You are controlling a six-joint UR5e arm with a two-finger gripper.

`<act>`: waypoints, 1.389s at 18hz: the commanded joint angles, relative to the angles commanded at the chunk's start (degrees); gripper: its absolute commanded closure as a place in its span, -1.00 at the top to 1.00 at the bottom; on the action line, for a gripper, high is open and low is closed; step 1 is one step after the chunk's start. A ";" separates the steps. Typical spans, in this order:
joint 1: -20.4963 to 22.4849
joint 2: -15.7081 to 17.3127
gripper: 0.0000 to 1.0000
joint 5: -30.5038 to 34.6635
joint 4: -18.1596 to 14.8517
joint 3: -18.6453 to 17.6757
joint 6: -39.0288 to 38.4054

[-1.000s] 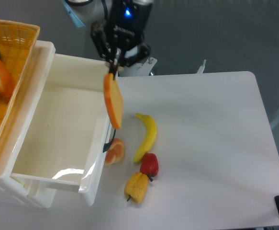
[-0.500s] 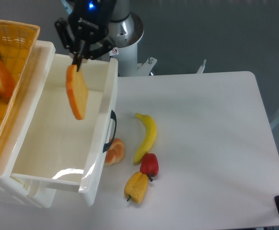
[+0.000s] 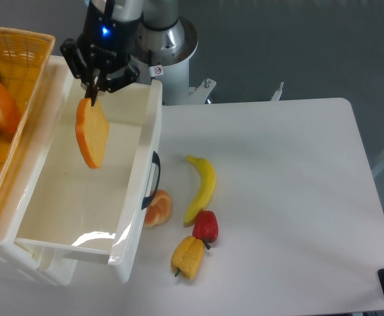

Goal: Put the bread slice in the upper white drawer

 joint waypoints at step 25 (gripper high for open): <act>9.12 -2.81 0.76 -0.35 3.42 5.62 12.30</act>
